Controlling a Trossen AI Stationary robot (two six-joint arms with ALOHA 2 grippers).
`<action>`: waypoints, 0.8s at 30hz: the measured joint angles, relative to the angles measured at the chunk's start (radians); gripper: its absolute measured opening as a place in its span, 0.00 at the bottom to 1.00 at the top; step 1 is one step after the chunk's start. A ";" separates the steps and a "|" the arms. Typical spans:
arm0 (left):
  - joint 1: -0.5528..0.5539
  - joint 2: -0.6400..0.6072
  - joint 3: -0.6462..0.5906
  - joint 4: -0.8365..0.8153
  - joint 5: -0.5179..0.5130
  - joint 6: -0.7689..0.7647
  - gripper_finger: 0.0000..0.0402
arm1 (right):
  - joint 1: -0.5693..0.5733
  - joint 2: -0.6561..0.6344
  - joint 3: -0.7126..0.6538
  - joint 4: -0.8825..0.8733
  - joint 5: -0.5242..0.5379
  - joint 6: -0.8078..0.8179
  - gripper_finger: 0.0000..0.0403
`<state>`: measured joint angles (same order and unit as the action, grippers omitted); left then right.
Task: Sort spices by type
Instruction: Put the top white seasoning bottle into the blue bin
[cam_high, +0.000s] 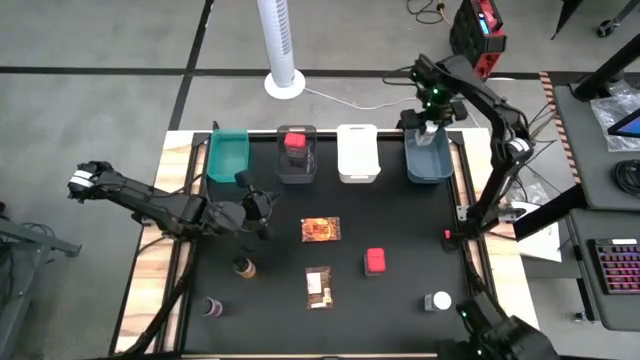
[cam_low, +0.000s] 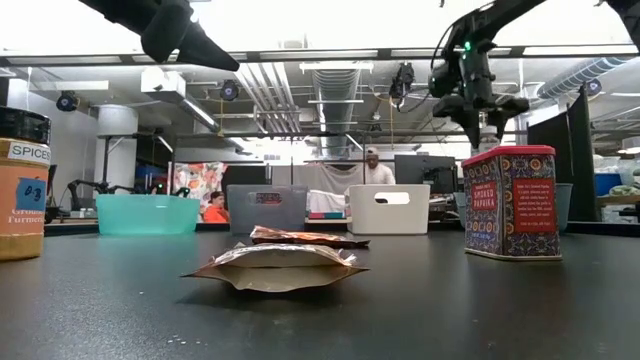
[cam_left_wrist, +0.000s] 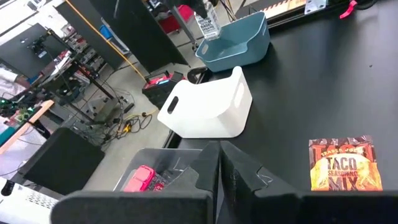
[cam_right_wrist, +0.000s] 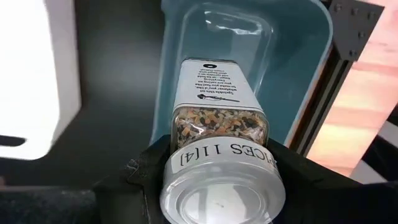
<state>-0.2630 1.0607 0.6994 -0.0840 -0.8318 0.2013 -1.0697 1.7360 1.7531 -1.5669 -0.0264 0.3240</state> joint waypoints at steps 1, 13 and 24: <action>0.000 0.000 0.000 0.000 0.000 0.003 0.00 | -0.005 0.013 0.000 0.005 0.000 -0.012 0.48; 0.000 0.000 0.000 -0.025 0.000 0.002 0.00 | -0.041 0.108 -0.009 0.083 -0.020 -0.093 0.48; 0.000 0.000 -0.001 -0.028 0.000 -0.012 0.00 | -0.058 0.068 -0.154 0.193 -0.026 -0.079 0.48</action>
<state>-0.2630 1.0607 0.6987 -0.1123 -0.8314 0.1898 -1.1273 1.8042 1.5987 -1.3744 -0.0528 0.2446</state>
